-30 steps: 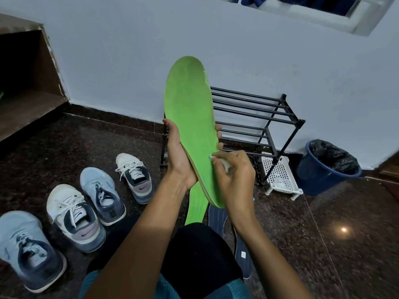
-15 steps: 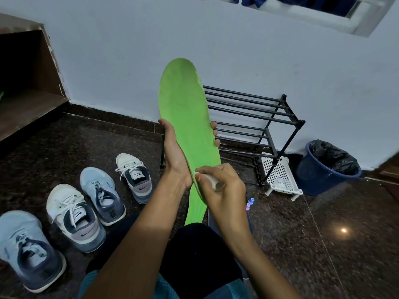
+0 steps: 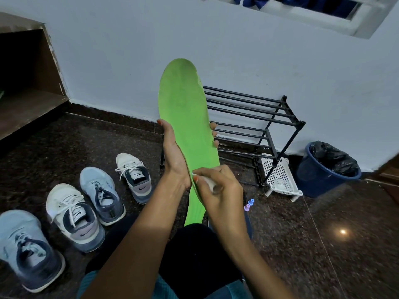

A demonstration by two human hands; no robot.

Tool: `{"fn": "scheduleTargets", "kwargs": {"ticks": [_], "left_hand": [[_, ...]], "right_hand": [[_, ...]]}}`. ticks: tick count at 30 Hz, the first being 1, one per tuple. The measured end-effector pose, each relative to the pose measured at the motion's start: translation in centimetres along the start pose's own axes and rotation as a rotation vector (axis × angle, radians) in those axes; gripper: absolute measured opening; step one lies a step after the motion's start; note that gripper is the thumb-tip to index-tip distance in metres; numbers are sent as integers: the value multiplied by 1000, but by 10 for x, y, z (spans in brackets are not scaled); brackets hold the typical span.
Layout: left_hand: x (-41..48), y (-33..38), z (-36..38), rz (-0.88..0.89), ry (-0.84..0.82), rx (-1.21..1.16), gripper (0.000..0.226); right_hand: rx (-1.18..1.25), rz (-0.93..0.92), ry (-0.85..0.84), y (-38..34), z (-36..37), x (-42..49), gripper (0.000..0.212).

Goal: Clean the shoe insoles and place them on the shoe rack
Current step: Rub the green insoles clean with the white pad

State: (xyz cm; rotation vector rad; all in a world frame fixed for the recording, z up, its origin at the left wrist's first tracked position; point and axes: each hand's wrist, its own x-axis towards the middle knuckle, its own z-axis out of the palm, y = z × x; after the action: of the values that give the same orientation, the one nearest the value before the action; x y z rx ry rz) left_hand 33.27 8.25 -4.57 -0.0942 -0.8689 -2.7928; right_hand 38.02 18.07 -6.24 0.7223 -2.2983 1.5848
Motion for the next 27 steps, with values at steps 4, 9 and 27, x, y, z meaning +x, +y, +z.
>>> {"fn": "scheduleTargets", "kwargs": {"ticks": [4,9,27], "left_hand": [[0,0,1,-12,-9,-25,91],[-2,-2,1,-51,-28,-3,93],[-5,-6,5,-277,11,176,41]], "right_hand": [[3,-8,5,0,-1,-1,11],[-153,-14,126,8,-4,17,13],[-154,0,161,7,-8,39,14]]}}
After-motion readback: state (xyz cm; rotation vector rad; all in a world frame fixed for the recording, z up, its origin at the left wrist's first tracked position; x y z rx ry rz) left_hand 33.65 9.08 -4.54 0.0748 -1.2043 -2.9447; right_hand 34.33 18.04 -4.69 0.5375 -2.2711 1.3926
